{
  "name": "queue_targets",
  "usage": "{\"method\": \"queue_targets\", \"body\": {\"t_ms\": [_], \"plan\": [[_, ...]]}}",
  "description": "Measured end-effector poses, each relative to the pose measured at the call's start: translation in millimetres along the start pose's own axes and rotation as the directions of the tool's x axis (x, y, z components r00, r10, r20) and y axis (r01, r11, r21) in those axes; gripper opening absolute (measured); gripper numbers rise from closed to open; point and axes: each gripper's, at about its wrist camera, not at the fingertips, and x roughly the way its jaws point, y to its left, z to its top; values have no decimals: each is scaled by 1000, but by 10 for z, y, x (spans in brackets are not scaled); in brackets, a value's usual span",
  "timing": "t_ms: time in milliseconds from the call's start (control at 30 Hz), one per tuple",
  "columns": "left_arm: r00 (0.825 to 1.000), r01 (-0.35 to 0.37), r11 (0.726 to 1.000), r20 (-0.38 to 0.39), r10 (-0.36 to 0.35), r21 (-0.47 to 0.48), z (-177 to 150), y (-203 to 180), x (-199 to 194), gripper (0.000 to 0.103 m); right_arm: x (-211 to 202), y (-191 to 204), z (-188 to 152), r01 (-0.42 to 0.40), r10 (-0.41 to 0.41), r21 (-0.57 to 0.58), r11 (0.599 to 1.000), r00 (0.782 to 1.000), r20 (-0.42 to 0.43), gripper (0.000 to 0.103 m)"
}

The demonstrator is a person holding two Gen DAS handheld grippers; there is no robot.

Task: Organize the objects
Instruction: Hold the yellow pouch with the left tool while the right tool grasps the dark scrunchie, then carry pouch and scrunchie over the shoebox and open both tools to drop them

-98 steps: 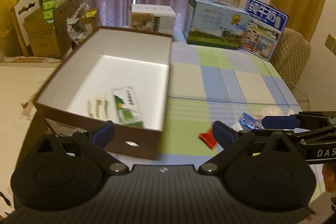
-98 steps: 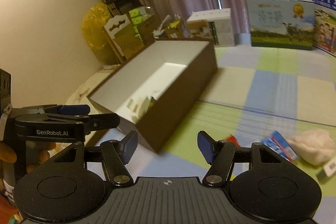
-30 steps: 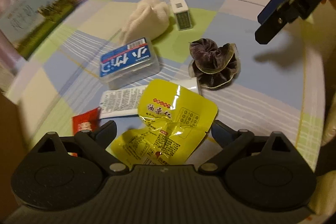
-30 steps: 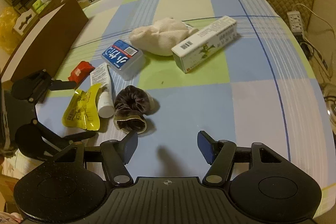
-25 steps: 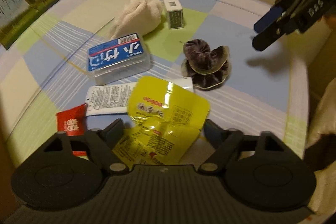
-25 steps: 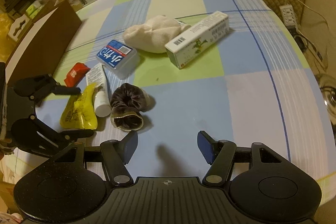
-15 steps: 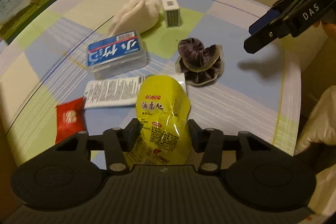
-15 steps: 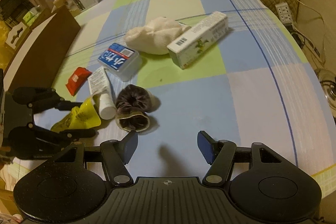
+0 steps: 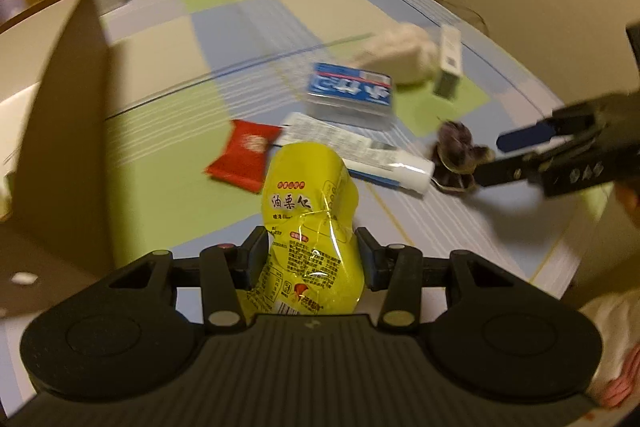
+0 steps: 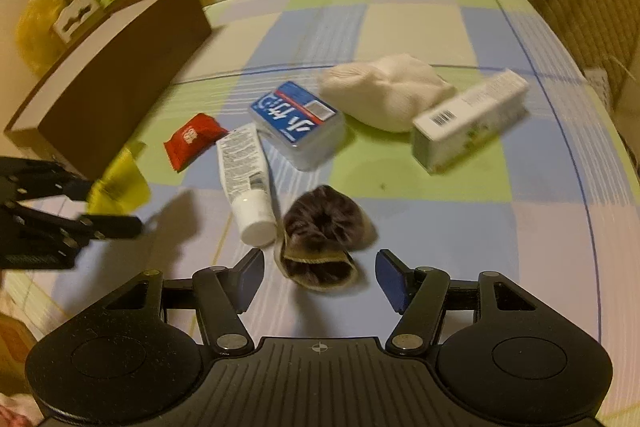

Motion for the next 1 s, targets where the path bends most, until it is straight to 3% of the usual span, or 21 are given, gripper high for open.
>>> {"method": "queue_targets", "body": {"t_ms": [233, 333, 500, 700, 1000], "plan": [[998, -52, 996, 27, 54, -76, -74, 131, -245, 42, 226, 76, 29, 13, -16, -106, 994, 1000, -20, 38], [997, -66, 993, 39, 71, -102, -106, 165, -331, 42, 259, 103, 22, 20, -25, -147, 989, 999, -30, 22], [994, -80, 988, 63, 89, -135, -121, 222, -478, 42, 197, 128, 57, 9, -15, -161, 987, 999, -35, 7], [989, -79, 983, 114, 99, -167, -71, 289, -692, 42, -51, 194, 218, -7, 9, -149, 989, 1000, 17, 4], [963, -103, 969, 220, 154, -226, 48, 543, -1181, 42, -453, 637, 589, -129, 157, -178, 976, 976, 152, 4]]}}
